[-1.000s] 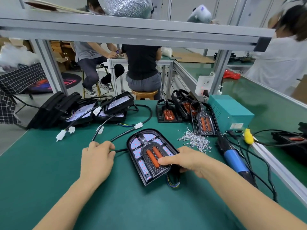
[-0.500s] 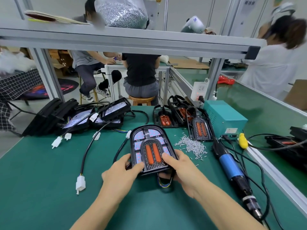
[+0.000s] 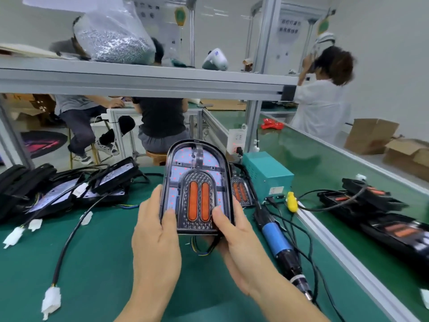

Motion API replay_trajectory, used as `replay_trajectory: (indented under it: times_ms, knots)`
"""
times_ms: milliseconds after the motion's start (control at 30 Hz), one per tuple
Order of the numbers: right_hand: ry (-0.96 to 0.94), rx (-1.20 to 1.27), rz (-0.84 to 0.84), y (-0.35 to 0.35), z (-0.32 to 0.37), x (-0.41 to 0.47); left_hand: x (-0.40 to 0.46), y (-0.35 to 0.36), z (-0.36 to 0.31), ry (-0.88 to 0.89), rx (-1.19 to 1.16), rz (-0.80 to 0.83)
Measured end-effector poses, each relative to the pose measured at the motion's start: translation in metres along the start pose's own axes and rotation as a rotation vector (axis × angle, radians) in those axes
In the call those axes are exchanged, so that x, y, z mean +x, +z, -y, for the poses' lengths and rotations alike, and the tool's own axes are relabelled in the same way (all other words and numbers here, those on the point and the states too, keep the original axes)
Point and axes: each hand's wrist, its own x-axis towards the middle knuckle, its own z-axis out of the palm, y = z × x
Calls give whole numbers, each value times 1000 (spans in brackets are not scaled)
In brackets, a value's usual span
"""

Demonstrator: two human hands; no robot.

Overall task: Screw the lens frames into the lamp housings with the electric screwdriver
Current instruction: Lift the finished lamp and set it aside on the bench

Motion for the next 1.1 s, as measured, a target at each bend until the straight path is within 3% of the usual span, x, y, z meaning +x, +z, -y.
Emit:
replay_trajectory:
  times_ms: [367,733,900,1100]
  knots:
    - [-311,170,-174,-54,71,-11,9,76,-87,344,-63,65]
    - [-598,142,-575,-157,135,-29,10,212,-142,382,-290,456]
    - [-578,-33,-862,-210,140,-46,-5,274,-153,327,-351,660]
    - [-279,-328,-1249,-262,148,-66,-25,329,-150,227,-307,875]
